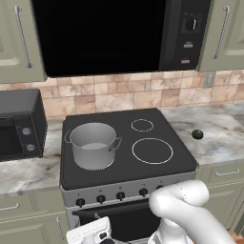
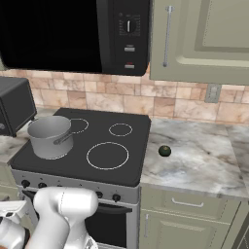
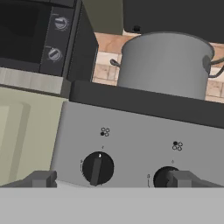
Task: Turn on the burner for the pot on the stove. Wait thirty seconds for the pot to heat up. Then add the squash to the pot.
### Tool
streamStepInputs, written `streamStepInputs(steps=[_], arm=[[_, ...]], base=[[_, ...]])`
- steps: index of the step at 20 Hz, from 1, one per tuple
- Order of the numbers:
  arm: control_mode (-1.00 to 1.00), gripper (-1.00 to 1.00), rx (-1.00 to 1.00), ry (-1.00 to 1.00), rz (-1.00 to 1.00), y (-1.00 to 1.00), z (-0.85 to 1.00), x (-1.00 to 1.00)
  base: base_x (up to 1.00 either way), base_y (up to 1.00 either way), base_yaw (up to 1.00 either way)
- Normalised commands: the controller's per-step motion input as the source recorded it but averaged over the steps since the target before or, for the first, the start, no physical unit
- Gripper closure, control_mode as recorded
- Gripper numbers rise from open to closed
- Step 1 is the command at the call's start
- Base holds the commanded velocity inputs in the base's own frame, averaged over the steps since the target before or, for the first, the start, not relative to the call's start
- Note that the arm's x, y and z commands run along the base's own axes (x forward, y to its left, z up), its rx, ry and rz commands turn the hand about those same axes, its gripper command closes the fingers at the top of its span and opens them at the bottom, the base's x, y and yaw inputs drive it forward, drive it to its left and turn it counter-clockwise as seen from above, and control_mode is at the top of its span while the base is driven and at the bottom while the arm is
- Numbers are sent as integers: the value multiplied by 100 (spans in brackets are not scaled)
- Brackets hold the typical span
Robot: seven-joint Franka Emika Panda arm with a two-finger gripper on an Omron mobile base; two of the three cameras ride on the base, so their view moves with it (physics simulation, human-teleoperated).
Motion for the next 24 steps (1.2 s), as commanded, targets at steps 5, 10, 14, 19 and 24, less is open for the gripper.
streamStepInputs(steps=[5, 10, 14, 19, 24], arm=[[-100, -100, 1, 5, 0, 1, 0, 14], [-100, -100, 4, 11, 0, 5, 0, 12], [-100, -100, 1, 5, 0, 9, -3, 11], [-100, -100, 0, 2, 0, 7, -2, 17], [-100, -100, 0, 0, 0, 6, -21, 14]], base=[[0, 0, 0], [0, 0, 0], [0, 0, 0], [0, 0, 0], [0, 0, 0]])
